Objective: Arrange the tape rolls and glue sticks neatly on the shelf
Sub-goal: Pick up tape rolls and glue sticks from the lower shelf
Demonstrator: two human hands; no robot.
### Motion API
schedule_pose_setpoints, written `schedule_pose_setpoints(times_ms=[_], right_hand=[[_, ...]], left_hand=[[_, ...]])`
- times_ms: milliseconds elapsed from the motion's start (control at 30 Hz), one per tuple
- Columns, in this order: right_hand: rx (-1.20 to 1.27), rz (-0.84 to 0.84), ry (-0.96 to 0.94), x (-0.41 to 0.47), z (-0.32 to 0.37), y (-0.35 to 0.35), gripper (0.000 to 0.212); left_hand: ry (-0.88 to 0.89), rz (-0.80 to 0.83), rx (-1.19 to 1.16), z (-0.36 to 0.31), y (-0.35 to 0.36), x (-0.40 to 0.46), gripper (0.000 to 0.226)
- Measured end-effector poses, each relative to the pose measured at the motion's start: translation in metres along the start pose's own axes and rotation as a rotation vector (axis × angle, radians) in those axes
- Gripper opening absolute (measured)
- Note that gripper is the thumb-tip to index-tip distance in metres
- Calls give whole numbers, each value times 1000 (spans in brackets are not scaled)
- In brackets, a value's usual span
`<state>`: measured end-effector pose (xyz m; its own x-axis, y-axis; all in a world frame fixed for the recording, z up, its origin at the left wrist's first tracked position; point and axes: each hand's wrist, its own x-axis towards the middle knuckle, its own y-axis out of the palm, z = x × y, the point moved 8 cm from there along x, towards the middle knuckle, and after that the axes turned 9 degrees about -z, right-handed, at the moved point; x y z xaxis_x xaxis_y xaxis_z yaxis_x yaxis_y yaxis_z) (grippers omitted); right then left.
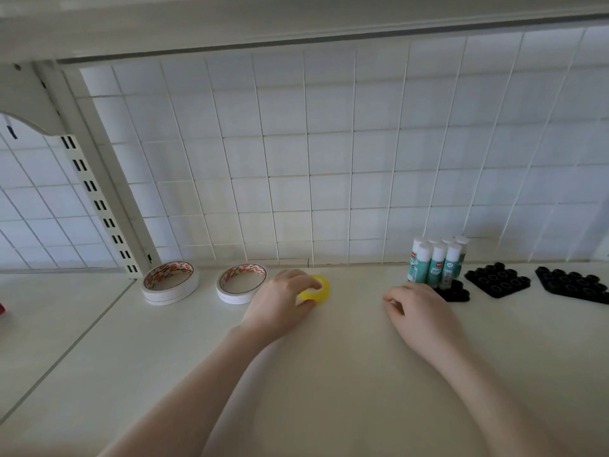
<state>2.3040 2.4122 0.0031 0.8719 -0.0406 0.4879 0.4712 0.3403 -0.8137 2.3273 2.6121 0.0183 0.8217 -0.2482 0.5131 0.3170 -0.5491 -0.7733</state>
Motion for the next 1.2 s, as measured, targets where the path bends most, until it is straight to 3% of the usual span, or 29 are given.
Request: schedule_pose_setpoints(times_ms=[100, 300, 433, 633, 933, 1200], right_hand=[[-44, -6, 20, -2, -4, -7, 23], [-424, 80, -4, -16, -7, -21, 21], [-445, 59, -13, -32, -6, -39, 21], [-437, -88, 89, -82, -26, -80, 24], [-503, -164, 311, -130, -66, -119, 16], [-416, -340, 436, -171, -151, -183, 23]], left_hand=[[-46, -38, 47, -2, -9, -8, 27], [-221, -65, 136, -8, -28, -37, 38], [-281, -46, 170, -18, -37, -64, 44], [-211, -18, 95, -45, -31, -80, 50], [-66, 27, 86, -106, -7, -84, 52], [-16, 51, 51, -190, 33, -71, 55]])
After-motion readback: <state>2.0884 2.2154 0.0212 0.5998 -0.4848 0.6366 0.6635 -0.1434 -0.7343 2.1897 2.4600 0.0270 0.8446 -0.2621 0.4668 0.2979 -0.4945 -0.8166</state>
